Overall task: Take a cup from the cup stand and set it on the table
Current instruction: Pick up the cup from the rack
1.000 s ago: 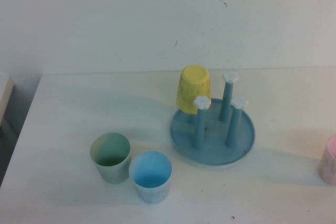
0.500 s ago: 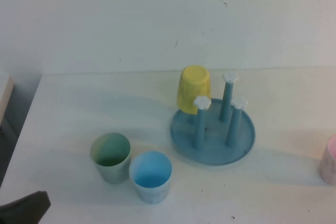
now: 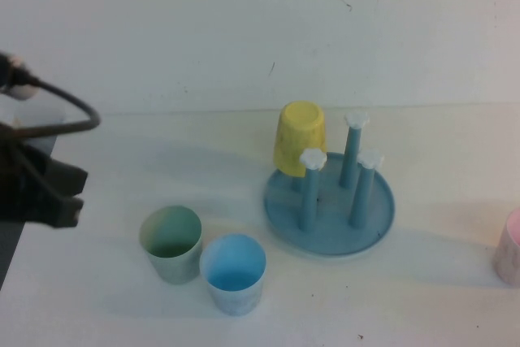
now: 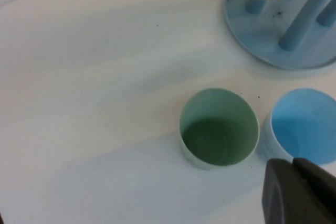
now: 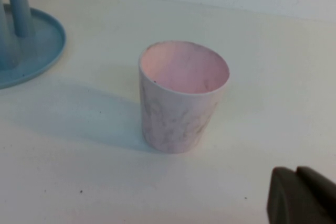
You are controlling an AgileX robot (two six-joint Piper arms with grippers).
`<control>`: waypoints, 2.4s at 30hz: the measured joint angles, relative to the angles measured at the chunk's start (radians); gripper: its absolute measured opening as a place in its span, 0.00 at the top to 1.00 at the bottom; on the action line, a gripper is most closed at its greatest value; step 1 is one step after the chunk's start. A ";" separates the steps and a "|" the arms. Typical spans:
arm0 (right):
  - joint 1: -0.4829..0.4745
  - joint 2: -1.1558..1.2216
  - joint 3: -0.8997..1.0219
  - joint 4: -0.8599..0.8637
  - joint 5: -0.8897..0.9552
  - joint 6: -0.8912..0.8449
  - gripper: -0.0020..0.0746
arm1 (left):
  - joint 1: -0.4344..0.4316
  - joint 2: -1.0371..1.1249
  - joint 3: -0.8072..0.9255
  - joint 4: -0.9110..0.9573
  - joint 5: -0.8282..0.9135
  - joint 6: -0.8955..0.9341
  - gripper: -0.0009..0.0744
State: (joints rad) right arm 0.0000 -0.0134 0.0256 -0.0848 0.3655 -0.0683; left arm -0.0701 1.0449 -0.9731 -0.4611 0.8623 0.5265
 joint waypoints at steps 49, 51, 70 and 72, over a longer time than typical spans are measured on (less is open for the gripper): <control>0.000 0.000 0.000 0.000 0.000 0.000 0.98 | -0.485 1.081 -1.149 0.396 0.154 -0.485 0.08; 0.000 0.000 0.000 0.000 0.000 0.000 0.98 | -0.485 1.092 -1.149 0.396 0.146 -0.485 0.08; 0.000 0.000 0.000 0.000 0.000 0.000 0.98 | -0.488 1.213 -1.149 0.433 0.110 -0.558 0.20; 0.000 0.000 0.000 0.000 0.000 0.000 0.98 | -0.488 1.213 -1.149 0.435 0.103 -0.558 0.22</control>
State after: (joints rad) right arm 0.0000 -0.0134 0.0256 -0.0848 0.3655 -0.0683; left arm -0.5583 2.2580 -2.1219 -0.0263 0.9655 -0.0319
